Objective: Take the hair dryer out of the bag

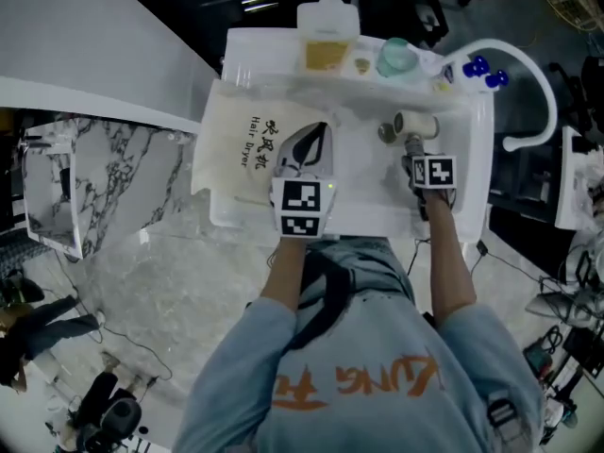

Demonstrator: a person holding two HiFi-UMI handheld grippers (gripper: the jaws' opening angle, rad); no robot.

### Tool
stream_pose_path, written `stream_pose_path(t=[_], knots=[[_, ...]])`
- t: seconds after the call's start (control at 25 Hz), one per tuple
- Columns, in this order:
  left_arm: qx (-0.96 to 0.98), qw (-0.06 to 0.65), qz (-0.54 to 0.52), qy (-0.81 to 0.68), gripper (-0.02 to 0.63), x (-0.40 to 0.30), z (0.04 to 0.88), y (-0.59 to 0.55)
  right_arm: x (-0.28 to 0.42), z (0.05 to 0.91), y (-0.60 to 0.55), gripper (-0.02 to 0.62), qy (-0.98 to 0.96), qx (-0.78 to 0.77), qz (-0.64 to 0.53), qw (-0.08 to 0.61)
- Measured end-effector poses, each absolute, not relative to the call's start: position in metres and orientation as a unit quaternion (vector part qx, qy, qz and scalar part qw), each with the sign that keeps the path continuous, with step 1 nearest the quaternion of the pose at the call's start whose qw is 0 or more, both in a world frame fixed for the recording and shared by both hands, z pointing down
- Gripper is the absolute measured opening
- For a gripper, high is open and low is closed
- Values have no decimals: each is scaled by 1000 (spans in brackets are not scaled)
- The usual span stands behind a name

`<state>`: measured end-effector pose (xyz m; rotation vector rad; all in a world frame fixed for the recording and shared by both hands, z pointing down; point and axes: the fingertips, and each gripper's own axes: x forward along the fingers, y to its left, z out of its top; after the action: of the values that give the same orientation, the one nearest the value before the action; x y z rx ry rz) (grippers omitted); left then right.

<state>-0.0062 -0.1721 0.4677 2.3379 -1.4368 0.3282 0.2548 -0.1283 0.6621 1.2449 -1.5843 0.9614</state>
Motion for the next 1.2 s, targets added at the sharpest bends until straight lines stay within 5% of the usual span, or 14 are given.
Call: stream_pose_path(t=[0.64,0.8,1.2], knots=[[829,207,144,-500,3,12,493,-178,246,694,-170,244,-641,535,326,443],[836,203,143,-489,3,18,489,-176,256,707,-123,247,-559,518,413,499],[870,167,112,-450,3,36,455,-171,228,632,-172,231,-675,559,338,344]])
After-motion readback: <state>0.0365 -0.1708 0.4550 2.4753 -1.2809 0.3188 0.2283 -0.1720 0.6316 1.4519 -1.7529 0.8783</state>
